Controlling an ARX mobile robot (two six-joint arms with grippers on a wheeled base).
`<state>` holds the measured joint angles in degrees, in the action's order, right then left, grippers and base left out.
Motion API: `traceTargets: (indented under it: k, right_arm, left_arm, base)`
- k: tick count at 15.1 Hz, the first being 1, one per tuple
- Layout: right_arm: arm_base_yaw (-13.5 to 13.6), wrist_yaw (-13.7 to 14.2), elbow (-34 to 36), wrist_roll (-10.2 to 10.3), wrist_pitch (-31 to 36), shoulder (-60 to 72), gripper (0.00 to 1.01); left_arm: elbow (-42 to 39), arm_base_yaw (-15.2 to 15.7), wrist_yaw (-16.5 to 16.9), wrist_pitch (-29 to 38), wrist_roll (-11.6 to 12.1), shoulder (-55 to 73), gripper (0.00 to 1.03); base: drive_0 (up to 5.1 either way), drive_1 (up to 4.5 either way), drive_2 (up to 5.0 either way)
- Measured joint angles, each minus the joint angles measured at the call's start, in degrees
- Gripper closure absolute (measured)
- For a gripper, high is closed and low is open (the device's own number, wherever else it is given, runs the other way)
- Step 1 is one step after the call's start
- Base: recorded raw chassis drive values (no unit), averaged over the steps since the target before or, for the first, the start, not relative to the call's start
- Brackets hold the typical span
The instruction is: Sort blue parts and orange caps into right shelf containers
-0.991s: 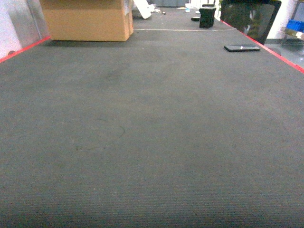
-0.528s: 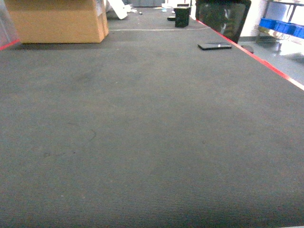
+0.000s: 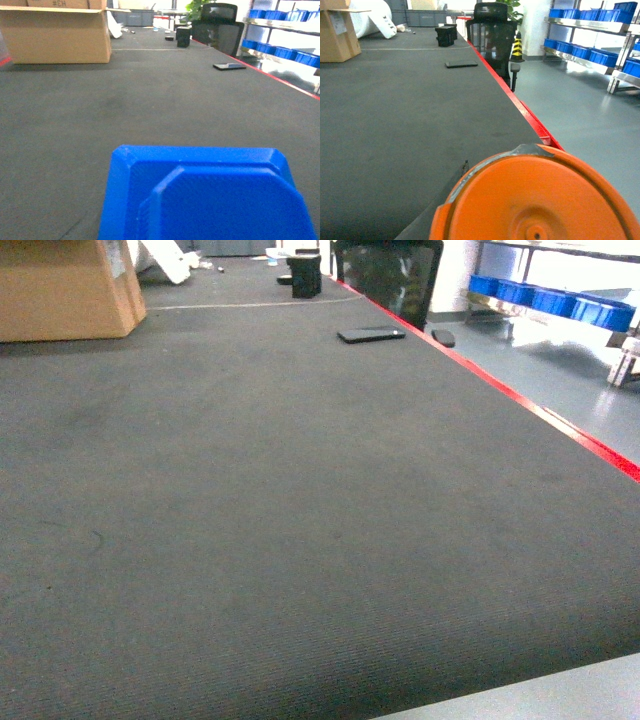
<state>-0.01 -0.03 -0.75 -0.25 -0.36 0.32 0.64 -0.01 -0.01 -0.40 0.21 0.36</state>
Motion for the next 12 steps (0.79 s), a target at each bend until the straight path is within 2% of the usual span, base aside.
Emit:
traceTargets:
  k: [12]
  right_arm:
    - [0.0,0.0,0.0,0.0,0.0,0.0,0.59]
  left_arm:
    - [0.0,0.0,0.0,0.0,0.0,0.0,0.61]
  base:
    - [-1.6,-1.59,-1.6]
